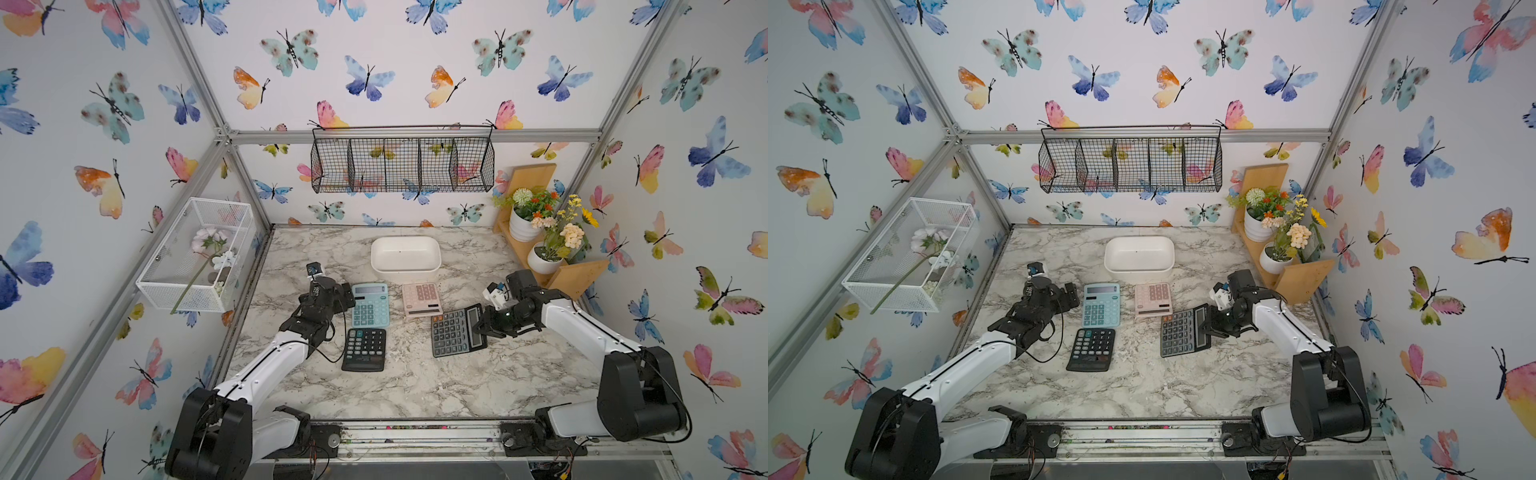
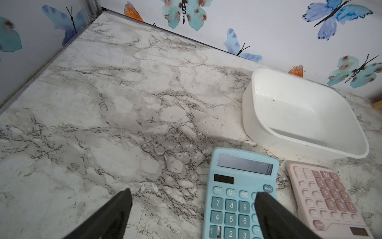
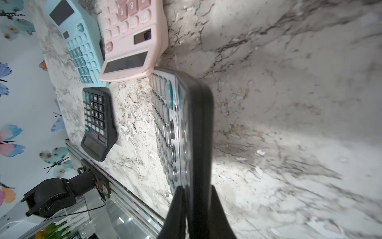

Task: Put the calculator in the storage box
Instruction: Pick up the calculator at the center of the board.

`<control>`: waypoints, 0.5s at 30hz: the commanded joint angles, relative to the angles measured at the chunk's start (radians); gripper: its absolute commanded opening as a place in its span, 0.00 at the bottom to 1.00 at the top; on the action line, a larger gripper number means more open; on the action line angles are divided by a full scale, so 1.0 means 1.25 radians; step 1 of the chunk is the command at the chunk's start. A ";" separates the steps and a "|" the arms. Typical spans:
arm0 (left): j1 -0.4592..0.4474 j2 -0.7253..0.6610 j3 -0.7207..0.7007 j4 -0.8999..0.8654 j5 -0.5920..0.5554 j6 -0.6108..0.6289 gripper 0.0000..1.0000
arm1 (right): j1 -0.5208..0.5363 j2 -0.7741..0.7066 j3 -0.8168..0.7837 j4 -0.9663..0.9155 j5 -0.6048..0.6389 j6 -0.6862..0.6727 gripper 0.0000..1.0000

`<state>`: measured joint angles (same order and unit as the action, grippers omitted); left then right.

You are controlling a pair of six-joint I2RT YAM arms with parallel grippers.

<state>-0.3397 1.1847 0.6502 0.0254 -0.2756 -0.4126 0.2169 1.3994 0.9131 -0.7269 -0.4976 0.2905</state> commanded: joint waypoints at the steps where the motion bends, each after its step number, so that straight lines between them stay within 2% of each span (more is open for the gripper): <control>1: 0.003 -0.010 -0.010 0.008 -0.002 -0.004 0.99 | -0.002 -0.042 0.077 -0.131 0.072 -0.036 0.01; 5: 0.005 -0.008 -0.006 0.008 -0.001 -0.004 0.99 | -0.002 -0.058 0.191 -0.172 0.063 -0.034 0.01; 7: 0.004 -0.011 -0.005 0.007 0.000 -0.004 0.99 | -0.002 -0.043 0.250 -0.167 0.028 -0.031 0.01; 15: 0.005 -0.025 0.000 -0.002 -0.006 -0.004 0.99 | 0.004 0.122 0.456 -0.074 -0.036 -0.010 0.01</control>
<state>-0.3397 1.1790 0.6506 0.0250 -0.2756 -0.4126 0.2169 1.4864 1.4303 -0.8818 -0.4778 0.2691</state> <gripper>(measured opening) 0.986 0.140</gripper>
